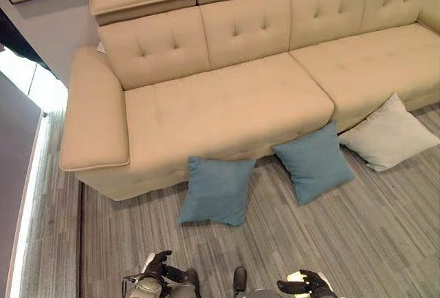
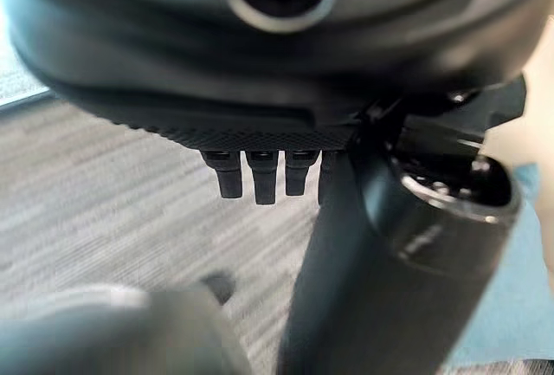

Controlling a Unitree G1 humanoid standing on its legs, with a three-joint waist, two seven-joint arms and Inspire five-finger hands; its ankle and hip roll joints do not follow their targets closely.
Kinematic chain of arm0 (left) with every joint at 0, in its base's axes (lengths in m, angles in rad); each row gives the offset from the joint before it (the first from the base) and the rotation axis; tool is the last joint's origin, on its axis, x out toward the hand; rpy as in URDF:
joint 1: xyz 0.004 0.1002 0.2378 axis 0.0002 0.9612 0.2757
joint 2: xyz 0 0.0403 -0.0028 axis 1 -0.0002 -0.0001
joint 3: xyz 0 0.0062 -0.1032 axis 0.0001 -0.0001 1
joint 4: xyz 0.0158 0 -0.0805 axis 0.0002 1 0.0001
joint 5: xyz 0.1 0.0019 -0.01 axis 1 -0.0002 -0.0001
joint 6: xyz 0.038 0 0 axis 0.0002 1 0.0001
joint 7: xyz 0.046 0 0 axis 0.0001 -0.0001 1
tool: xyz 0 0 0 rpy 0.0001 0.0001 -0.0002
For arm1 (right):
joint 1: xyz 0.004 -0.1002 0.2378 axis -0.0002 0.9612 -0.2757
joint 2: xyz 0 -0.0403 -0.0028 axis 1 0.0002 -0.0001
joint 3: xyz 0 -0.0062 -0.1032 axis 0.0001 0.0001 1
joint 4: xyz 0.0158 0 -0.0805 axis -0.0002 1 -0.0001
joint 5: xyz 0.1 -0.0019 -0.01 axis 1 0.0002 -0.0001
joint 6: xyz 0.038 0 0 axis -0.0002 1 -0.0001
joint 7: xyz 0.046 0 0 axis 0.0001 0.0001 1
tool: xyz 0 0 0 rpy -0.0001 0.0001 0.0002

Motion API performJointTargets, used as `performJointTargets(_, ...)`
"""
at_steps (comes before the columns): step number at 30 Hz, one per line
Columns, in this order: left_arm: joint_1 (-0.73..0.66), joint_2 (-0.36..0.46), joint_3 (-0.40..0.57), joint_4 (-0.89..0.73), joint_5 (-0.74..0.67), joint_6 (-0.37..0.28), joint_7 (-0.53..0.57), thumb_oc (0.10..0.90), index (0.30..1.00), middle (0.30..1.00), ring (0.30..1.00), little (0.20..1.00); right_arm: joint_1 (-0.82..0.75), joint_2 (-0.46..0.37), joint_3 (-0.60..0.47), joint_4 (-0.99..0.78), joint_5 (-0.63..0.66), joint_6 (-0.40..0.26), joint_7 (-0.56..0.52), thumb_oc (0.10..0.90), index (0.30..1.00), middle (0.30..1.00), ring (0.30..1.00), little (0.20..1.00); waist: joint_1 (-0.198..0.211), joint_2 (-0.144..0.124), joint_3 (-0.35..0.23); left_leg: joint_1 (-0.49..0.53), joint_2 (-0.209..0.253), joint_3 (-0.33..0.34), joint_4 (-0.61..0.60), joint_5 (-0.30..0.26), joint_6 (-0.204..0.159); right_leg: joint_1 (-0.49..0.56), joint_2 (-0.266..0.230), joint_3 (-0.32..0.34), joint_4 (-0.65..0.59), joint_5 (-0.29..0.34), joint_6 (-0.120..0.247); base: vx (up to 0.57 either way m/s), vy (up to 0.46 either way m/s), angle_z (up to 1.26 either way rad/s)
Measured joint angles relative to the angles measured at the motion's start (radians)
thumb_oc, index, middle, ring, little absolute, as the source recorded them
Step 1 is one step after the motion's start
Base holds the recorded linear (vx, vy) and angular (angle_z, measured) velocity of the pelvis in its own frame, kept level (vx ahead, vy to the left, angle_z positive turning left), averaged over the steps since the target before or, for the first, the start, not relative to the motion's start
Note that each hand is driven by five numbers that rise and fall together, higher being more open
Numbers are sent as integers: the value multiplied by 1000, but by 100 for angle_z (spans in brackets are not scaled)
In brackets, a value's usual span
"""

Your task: Pick up all the scattered cushions and arrange them neatly on the sofa.

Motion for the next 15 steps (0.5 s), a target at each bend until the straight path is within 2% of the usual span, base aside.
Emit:
performJointTargets(3, -16, 0, -3, -1, 0, 0, -1, 800, 900, 900, 900, 900, -4, -11, -1, 0, 0, -1, -2, 800, 900, 900, 900, 900, 5, 7, 19, -15, 8, -13, -73, 47, -23, 30, 25, 8, 5, -24, 0, 193, 97, -13)
performJointTargets(7, -12, 0, -6, 9, 0, 0, -1, 800, 900, 900, 900, 900, 4, -22, -1, 10, 0, -1, -4, 800, 900, 900, 900, 900, 9, 23, 17, 0, 6, -24, -78, 73, -4, 95, 30, 50, 6, -58, 13, 265, 179, -33)
performJointTargets(8, -2, -4, -7, 8, 0, -1, -1, 800, 900, 900, 900, 900, 9, -26, -1, 16, -1, -3, -4, 800, 900, 900, 900, 900, 8, 37, 7, 5, 9, -25, -66, 101, 22, 106, 33, 56, 6, -71, 26, 229, 204, -36)
performJointTargets(9, 0, -3, -7, 8, 0, -1, -2, 800, 900, 900, 900, 900, 9, -22, -1, 19, -1, -4, -5, 800, 900, 900, 900, 900, 6, 33, 5, 16, -2, -20, -61, 124, 70, 116, 21, 65, 6, -83, 37, 186, 195, -20)
performJointTargets(10, -4, -3, -7, 9, 1, 0, -1, 800, 900, 900, 900, 900, 9, -16, 0, 26, -1, -3, -2, 800, 900, 900, 900, 900, 7, 21, -1, 27, -22, -19, -71, 121, 77, 112, 1, 75, 17, -91, 50, 146, 183, -17)
performJointTargets(11, -2, -2, -7, 9, 1, 2, -1, 800, 900, 900, 900, 900, 8, -11, -1, 33, -1, -2, 0, 800, 900, 900, 900, 900, 8, 17, -3, 49, -46, -6, -91, 107, 103, 106, -26, 83, 48, -108, 75, 79, 114, -15)
performJointTargets(12, -1, -1, -7, 9, 1, 5, -1, 800, 900, 900, 900, 900, 6, -8, -1, 30, -1, -2, 1, 800, 900, 900, 900, 900, 8, 18, -3, 59, -54, 2, -95, 100, 114, 95, -37, 84, 80, -118, 90, 142, 201, -16)
performJointTargets(14, -4, 11, -10, 9, 1, 6, -1, 800, 900, 900, 900, 900, 6, 6, -1, 23, -1, -3, 3, 800, 900, 900, 900, 900, 8, 13, -6, 74, -77, 7, -90, 73, 153, 55, -63, 86, 196, -162, 127, 137, 232, -5)
performJointTargets(15, 3, 17, -11, 8, 1, 6, 1, 800, 900, 900, 900, 900, 1, 14, -2, 18, -1, -3, 3, 800, 900, 900, 900, 900, 7, 14, -7, 95, -85, 5, -100, 65, 163, 7, -83, 85, 322, -195, 142, 70, 162, -4)
